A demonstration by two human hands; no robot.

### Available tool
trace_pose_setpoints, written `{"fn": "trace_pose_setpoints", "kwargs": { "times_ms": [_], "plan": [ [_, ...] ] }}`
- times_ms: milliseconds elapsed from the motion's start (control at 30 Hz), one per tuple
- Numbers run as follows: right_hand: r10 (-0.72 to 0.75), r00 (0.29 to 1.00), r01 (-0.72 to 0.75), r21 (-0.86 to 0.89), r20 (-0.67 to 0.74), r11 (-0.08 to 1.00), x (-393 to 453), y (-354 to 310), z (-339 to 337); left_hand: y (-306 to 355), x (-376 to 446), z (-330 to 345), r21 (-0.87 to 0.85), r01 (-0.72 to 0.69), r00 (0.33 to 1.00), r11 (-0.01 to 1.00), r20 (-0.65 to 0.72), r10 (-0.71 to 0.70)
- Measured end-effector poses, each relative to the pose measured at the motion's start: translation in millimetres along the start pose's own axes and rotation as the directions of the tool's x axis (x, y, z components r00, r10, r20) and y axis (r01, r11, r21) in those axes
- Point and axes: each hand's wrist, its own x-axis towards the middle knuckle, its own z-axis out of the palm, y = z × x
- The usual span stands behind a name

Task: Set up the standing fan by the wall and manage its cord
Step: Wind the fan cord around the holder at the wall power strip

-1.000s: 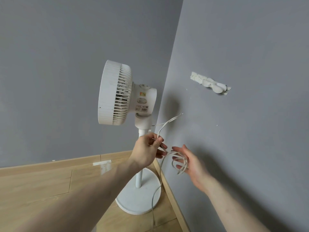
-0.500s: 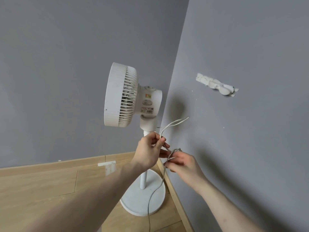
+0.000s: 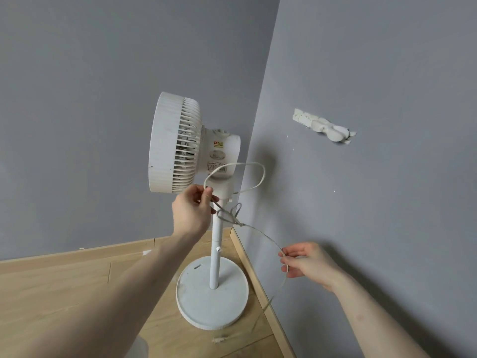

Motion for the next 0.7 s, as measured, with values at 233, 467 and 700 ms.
{"fn": "trace_pose_setpoints", "kwargs": {
  "times_ms": [233,467,700],
  "plan": [
    [0.221,0.975,-0.219,-0.172,-0.008,0.96,20,51,-2,6,5,-3,-0.052,-0.016,0.99,0.999,-0.139,0.009],
    [0.363,0.919,-0.377,-0.605,-0.151,0.701,14,84,-21,18,8,-11,-0.211,0.008,0.97,0.977,-0.237,-0.059],
    [0.403,0.915,-0.2,-0.848,0.018,0.491,10,67,6,22,-8,-6,-0.206,-0.093,0.993,0.974,0.052,0.106]
  ]
}}
